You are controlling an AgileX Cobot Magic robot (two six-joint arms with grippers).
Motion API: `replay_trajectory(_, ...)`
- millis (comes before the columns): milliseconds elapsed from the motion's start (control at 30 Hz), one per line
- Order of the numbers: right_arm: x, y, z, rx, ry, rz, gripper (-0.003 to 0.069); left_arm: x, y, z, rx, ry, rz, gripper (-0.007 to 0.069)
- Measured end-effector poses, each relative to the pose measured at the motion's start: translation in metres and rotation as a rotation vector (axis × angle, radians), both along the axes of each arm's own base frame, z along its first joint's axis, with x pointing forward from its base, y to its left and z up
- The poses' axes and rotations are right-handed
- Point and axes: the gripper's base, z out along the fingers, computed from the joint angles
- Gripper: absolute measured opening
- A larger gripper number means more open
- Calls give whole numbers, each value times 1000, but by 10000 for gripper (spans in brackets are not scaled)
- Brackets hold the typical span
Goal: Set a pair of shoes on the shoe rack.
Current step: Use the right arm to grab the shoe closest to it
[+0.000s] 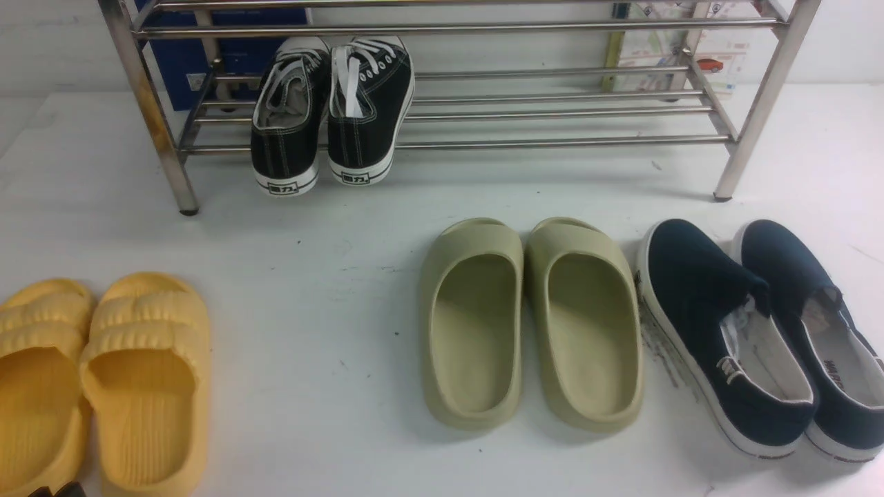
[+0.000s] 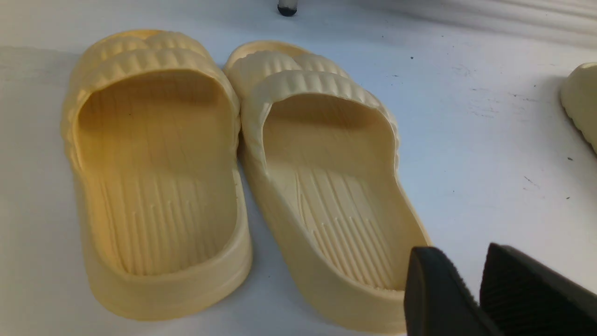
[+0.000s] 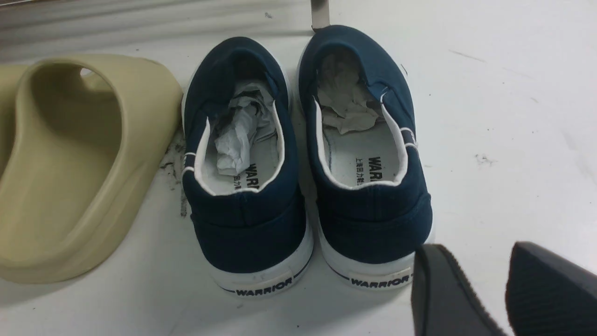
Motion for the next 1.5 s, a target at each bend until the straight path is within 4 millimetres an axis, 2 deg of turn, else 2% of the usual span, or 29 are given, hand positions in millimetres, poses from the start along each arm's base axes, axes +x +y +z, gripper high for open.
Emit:
replay_trajectory(967, 1, 0, 2, -2, -37, 1, 246, 0, 0, 0, 0, 0, 0, 193)
replay_trajectory(1100, 5, 1, 22, 44, -278, 6, 246, 0, 0, 0, 0, 0, 0, 197)
replay_trajectory(1133, 5, 1, 23, 49, -291, 6, 246, 0, 0, 0, 0, 0, 0, 197)
replay_trajectory(1333, -5, -1, 67, 288, -771, 15, 246, 0, 0, 0, 0, 0, 0, 204)
replay_trajectory(1367, -6, -1, 69, 299, -784, 17, 246, 0, 0, 0, 0, 0, 0, 204)
replay_trajectory(1400, -13, -1, 90, 338, -893, 35, 246, 0, 0, 0, 0, 0, 0, 206)
replay_trajectory(1500, -25, -1, 141, 364, -1000, 59, 246, 0, 0, 0, 0, 0, 0, 207)
